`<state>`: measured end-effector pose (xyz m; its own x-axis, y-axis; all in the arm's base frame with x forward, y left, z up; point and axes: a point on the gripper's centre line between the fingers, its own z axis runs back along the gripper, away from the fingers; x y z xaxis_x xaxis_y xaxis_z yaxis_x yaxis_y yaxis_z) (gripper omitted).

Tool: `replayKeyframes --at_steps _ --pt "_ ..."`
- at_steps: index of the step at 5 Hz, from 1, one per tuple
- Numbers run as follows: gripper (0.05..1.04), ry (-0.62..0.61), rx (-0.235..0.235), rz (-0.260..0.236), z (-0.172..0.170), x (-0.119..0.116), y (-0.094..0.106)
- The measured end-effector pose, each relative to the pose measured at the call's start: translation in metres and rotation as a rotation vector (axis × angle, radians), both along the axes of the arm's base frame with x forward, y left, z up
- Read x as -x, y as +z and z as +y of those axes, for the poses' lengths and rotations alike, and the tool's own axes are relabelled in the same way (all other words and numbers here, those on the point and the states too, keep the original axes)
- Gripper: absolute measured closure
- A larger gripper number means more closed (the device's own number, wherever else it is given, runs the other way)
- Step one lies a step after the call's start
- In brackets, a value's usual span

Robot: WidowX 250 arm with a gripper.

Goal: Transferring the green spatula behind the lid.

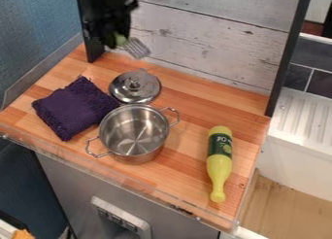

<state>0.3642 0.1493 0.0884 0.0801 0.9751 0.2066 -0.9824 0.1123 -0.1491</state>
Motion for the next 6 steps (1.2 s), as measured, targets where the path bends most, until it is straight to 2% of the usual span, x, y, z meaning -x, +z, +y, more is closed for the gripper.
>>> replayKeyframes --at_steps 1,2,4,5,6 --pt "0.711 0.168 -0.008 -0.054 0.026 0.006 -0.001" --pt "0.711 0.308 -0.026 -0.083 0.040 0.006 -0.011" --pt "0.711 0.449 -0.038 -0.034 0.065 0.011 -0.036" --pt "0.711 0.494 -0.009 -0.015 0.074 0.010 -0.050" --pt "0.711 0.530 0.024 -0.038 0.084 0.012 -0.061"
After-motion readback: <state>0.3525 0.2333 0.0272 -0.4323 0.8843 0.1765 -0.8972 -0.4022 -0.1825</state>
